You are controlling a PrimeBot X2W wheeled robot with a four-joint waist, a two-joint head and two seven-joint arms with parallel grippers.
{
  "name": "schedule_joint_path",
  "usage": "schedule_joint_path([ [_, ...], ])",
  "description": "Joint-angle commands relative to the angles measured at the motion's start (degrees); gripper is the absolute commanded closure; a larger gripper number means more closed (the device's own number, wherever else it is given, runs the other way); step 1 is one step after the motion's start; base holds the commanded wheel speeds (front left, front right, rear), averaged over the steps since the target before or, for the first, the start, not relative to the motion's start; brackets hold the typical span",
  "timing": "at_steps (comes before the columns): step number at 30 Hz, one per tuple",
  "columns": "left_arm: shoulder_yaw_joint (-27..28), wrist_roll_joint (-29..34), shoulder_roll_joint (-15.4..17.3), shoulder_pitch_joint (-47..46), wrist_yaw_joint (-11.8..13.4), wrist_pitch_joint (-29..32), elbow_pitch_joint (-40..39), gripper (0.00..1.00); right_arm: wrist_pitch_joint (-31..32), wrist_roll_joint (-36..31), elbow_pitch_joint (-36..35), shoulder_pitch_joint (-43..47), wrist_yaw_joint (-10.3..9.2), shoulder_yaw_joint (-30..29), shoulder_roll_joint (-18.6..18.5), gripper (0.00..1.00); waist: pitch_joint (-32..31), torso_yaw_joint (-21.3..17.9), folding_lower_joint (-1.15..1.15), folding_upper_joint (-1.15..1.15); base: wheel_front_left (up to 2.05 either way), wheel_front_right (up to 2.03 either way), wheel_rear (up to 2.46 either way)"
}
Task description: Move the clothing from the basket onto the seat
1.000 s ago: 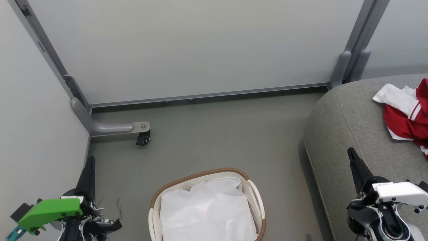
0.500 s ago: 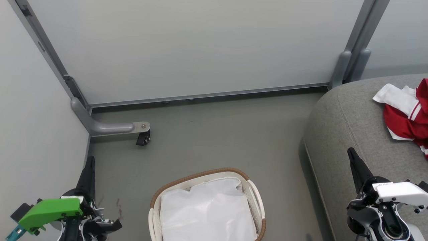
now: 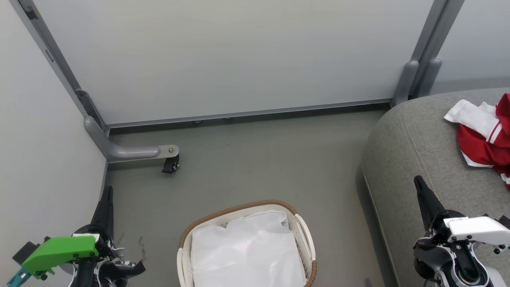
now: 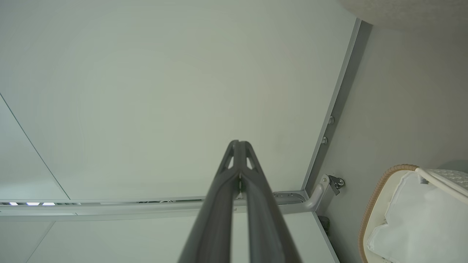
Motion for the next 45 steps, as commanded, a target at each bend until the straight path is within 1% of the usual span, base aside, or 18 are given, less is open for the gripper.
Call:
schedule_joint_path([
  [1,0.1,-0.2,0.4,-0.6,-0.3,0.2,-0.1,1.00,0.2,0.2,-0.2,0.6,-0.02,-0.1,-0.3,1.00,0.0,0.0,0.00,0.00,0.00,0.00,0.00],
  [45,0.1,-0.2,0.4,-0.6,-0.3,0.2,-0.1,1.00,0.2,0.2,-0.2,0.6,-0.02,-0.1,-0.3,1.00,0.0,0.0,0.00,0.00,0.00,0.00,0.00],
])
